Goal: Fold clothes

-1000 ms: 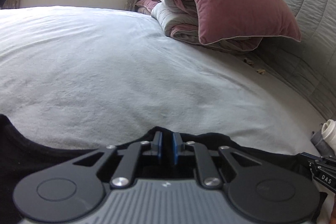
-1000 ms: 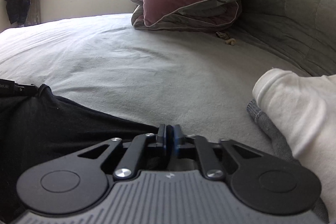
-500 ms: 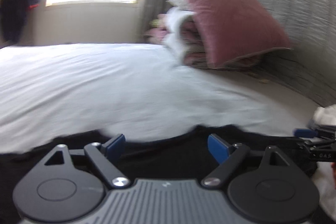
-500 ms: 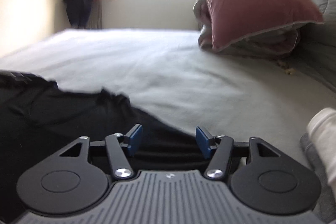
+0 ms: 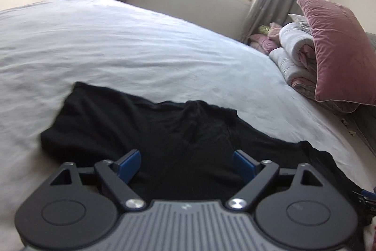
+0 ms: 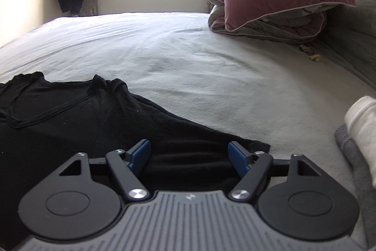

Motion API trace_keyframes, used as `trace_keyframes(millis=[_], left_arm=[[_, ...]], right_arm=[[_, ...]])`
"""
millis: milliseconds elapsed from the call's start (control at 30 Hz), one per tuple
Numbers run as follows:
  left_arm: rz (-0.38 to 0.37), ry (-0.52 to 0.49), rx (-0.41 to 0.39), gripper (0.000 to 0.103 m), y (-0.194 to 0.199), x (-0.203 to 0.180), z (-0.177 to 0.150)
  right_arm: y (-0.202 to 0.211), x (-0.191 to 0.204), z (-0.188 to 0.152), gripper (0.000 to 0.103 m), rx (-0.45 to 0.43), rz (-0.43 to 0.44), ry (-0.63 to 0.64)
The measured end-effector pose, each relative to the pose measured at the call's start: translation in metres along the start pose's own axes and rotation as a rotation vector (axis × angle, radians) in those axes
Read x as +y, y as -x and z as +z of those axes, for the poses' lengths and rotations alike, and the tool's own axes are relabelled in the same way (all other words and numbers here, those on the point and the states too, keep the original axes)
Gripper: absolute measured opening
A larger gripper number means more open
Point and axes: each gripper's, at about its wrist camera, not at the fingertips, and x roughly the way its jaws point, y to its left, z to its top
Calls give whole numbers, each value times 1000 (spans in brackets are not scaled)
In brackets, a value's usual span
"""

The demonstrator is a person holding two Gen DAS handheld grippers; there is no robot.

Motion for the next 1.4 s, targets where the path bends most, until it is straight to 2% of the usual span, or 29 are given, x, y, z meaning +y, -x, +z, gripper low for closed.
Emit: trace_keyframes(millis=[67,233,333,400,467,600,733,800,900,967,1100,1267,1400], left_arm=[[-6,24,22,87,21,2,-2],[-16,31,59,89,78,8,-15],[-16,16,72,91,115,13,-28],[-25,14,80,91,138,18,-39],[-26,12,81,92,158,25,-50],[-34,40,86,95,189,42,-72],[-79,106,130,95,201,64,-93],[-101,138,151,95,205,70,-101],[-130,168,179,95,210,71,-105],[-161,162,176,95,215,71,-108],[-172,126,180,95,225,75,-117],[-211,81,237,92,233,86,-130],[-266,49,275,82,240,98,-141]], right_arm=[[7,1,2,77,11,-25,-14],[47,19,3,78,24,24,34],[87,39,-4,87,24,42,105],[114,54,-12,98,15,68,148],[140,70,-23,101,10,95,190],[181,94,-53,103,20,127,301],[209,110,-85,103,47,119,418],[220,114,-96,103,50,117,435],[235,111,-110,103,42,143,372],[237,103,-116,103,56,195,283],[233,86,-126,103,91,306,140],[230,66,-147,103,146,315,15],[239,49,-160,103,171,322,-28]])
